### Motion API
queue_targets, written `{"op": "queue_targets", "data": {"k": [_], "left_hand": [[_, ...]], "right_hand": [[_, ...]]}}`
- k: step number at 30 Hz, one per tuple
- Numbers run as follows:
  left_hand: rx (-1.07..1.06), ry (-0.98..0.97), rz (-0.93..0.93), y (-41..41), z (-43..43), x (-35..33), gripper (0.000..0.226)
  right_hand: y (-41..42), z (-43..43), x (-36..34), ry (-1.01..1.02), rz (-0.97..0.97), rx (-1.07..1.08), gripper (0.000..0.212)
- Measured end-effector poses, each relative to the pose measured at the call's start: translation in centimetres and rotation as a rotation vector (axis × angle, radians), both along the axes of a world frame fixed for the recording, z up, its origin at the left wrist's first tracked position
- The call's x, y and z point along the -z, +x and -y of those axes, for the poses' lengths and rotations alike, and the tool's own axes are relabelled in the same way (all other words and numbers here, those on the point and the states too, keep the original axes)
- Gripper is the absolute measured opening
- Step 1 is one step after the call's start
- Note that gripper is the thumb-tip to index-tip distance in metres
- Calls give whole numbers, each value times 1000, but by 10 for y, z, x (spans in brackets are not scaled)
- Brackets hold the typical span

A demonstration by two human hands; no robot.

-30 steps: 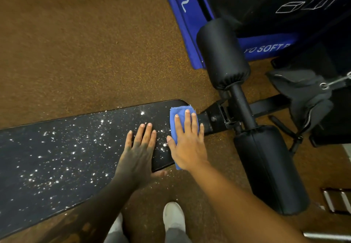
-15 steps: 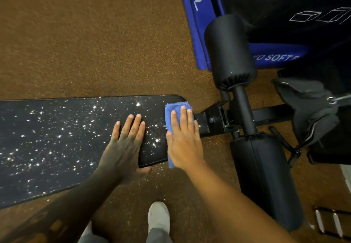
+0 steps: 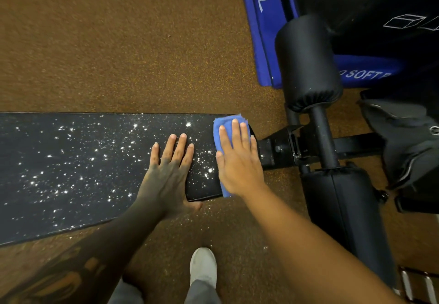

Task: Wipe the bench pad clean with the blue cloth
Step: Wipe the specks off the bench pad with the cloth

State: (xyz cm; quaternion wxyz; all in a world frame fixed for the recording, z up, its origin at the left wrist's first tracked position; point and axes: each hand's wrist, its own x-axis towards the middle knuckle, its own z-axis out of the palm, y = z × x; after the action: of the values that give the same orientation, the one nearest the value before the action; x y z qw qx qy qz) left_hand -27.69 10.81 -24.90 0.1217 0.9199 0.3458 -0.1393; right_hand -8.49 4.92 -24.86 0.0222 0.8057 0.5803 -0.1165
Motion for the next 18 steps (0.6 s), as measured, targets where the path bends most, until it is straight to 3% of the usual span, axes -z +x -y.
{"op": "queue_targets", "data": {"k": [5, 12, 18], "left_hand": [[-7, 5, 0, 1, 1, 2, 141], [-10, 9, 16, -1, 0, 2, 140], [-17, 0, 12, 0, -1, 0, 143]], "right_hand": [[6, -41, 2, -2, -18, 105, 61], [-19, 24, -10, 3, -62, 24, 63], [10, -36, -15, 1, -152, 45, 67]]}}
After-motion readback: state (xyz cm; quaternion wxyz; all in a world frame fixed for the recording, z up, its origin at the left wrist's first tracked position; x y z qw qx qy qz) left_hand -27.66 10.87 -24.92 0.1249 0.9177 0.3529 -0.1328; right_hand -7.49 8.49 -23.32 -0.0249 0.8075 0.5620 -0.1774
